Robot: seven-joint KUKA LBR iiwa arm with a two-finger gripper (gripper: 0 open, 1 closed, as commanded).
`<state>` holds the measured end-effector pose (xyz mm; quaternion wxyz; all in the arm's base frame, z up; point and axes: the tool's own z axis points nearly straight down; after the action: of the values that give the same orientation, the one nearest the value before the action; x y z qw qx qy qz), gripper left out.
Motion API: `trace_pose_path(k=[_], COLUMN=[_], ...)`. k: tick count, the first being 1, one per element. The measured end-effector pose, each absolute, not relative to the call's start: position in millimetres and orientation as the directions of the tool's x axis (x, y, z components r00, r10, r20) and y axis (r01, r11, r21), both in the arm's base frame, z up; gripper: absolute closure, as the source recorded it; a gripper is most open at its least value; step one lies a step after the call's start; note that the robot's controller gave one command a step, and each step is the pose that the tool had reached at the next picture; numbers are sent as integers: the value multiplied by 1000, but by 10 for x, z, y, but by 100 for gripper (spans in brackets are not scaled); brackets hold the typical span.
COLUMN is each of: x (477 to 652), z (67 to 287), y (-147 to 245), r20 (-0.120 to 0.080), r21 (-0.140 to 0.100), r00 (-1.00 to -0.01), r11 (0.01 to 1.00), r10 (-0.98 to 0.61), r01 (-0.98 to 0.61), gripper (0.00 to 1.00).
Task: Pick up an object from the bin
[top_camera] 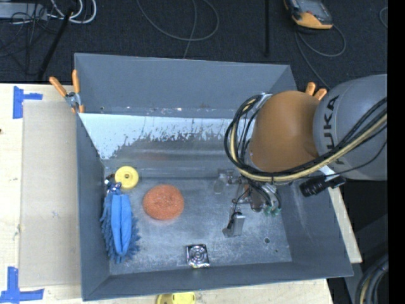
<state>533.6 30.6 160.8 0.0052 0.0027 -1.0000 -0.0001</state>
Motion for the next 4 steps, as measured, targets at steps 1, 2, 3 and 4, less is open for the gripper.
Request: trace_pose_path(k=[1, 2, 3, 4], x=[5354, 5630, 5341, 5359], z=[1650, 1243, 764, 659], y=[305, 724, 1174, 1277], r20=[2, -10, -3, 2], r21=[0, -1, 0, 1], r00=[-1000, -999, -995, -998], r11=[1000, 999, 995, 998], r10=[-5, -48, -100, 69], r01=[-5, -48, -100, 69], gripper=[0, 0, 0, 0])
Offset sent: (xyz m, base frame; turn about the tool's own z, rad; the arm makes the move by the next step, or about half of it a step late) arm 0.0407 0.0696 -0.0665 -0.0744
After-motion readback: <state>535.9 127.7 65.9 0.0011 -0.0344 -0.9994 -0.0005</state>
